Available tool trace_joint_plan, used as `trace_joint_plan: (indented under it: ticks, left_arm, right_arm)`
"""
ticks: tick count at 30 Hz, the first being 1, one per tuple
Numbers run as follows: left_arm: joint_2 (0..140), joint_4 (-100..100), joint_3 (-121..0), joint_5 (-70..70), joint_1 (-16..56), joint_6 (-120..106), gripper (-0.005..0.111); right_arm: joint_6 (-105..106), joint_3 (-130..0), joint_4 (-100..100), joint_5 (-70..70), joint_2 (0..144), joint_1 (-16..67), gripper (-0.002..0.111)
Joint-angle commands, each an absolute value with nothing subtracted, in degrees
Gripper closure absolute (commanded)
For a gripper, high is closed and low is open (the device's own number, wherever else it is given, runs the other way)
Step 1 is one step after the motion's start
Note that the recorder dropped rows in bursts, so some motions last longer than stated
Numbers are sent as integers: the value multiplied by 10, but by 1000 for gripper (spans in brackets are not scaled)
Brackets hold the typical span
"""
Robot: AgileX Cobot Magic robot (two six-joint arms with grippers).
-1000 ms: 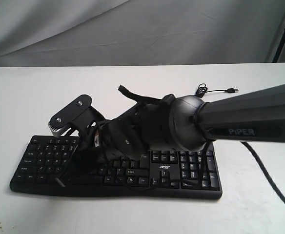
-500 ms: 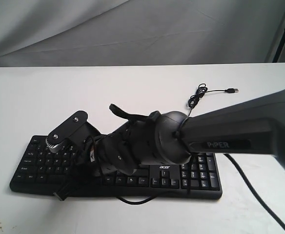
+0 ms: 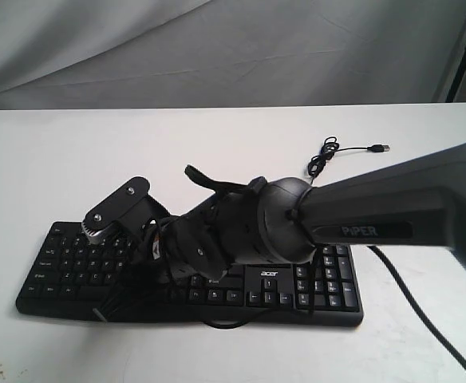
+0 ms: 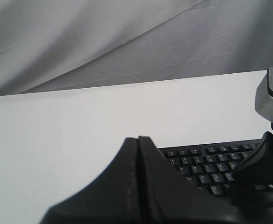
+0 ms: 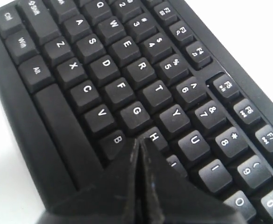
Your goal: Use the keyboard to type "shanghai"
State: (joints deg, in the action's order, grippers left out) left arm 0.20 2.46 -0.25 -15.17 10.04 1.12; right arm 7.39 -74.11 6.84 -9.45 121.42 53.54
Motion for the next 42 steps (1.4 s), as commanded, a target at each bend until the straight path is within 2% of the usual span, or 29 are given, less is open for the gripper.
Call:
trace_joint_plan:
  ticks: [1, 20, 30, 42]
  left_arm:
    - [0, 27, 0, -148, 104, 13, 107]
    - [0, 27, 0, -148, 104, 13, 107]
    - [0, 27, 0, -148, 104, 13, 107]
    - [0, 27, 0, -148, 104, 13, 107]
  right_arm:
    - [77, -738, 60, -97, 1214, 532, 108]
    - [78, -739, 56, -97, 1220, 532, 108]
    - [79, -827, 40, -156, 1223, 532, 108]
    - [81, -833, 40, -143, 1246, 535, 108]
